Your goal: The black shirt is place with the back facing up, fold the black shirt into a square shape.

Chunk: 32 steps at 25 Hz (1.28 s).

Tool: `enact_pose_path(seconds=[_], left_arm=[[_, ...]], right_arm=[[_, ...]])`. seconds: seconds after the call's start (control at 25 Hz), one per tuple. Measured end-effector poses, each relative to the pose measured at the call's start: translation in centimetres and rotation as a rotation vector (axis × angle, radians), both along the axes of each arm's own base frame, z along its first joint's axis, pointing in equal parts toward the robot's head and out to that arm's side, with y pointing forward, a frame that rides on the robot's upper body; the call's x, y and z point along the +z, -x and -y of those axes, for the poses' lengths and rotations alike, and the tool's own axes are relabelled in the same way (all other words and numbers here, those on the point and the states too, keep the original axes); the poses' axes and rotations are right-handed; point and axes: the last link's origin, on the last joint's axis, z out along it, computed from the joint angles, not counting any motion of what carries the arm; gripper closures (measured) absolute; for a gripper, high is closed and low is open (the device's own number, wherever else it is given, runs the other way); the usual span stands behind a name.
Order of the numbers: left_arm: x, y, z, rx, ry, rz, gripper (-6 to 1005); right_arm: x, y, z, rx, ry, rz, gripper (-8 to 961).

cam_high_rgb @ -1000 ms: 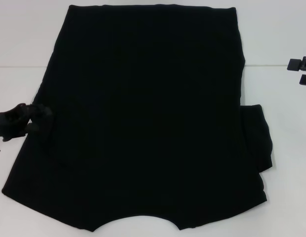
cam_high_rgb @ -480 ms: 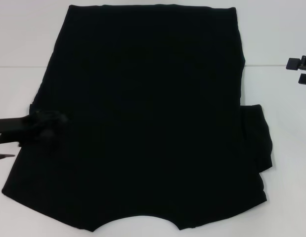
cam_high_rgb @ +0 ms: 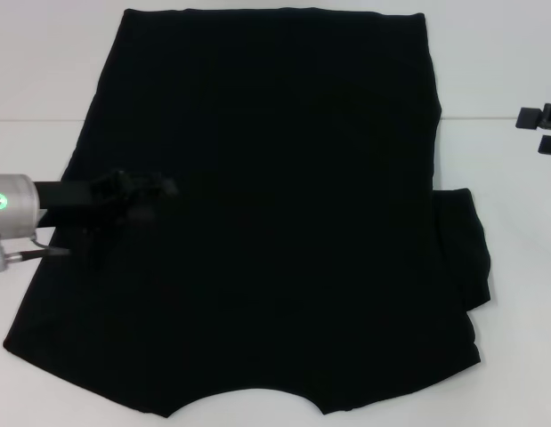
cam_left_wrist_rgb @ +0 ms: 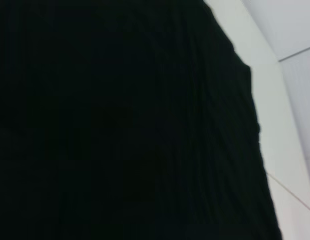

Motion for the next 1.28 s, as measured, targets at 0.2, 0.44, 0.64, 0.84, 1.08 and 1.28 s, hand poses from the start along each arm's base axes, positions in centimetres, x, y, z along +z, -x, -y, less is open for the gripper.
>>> enact_pose_path(seconds=[0.2,0.44,0.64,0.84,1.08,1.28], left_arm=[[2.3,-0.1,2.0,-0.15,0.045,0.014,354],[3.7,-0.7,5.0,-0.523,0.139,-0.073,354],[3.3,-0.8,5.6,-0.596,0.146,-0.087,353],[3.2,-0.9,5.5,-0.592,0.139,-0.087,353],[3.0,-0.9,5.3,-0.583,0.125,-0.085,354],[2.8,-1.0,5.2,-0.581,0.121,-0.084,353]], right_arm=[[0.5,-0.8,1.1,0.003,0.061,0.038,137],[1.3,-2.1,3.1,-0.049,0.211,0.103,139],[1.1,-2.8,4.6,-0.083,0.328,0.141,140],[0.5,-3.2,4.9,-0.125,0.37,0.168,142],[-0.9,-3.0,4.3,-0.143,0.384,0.198,209],[-3.0,-3.1,3.1,-0.189,0.377,0.26,378]])
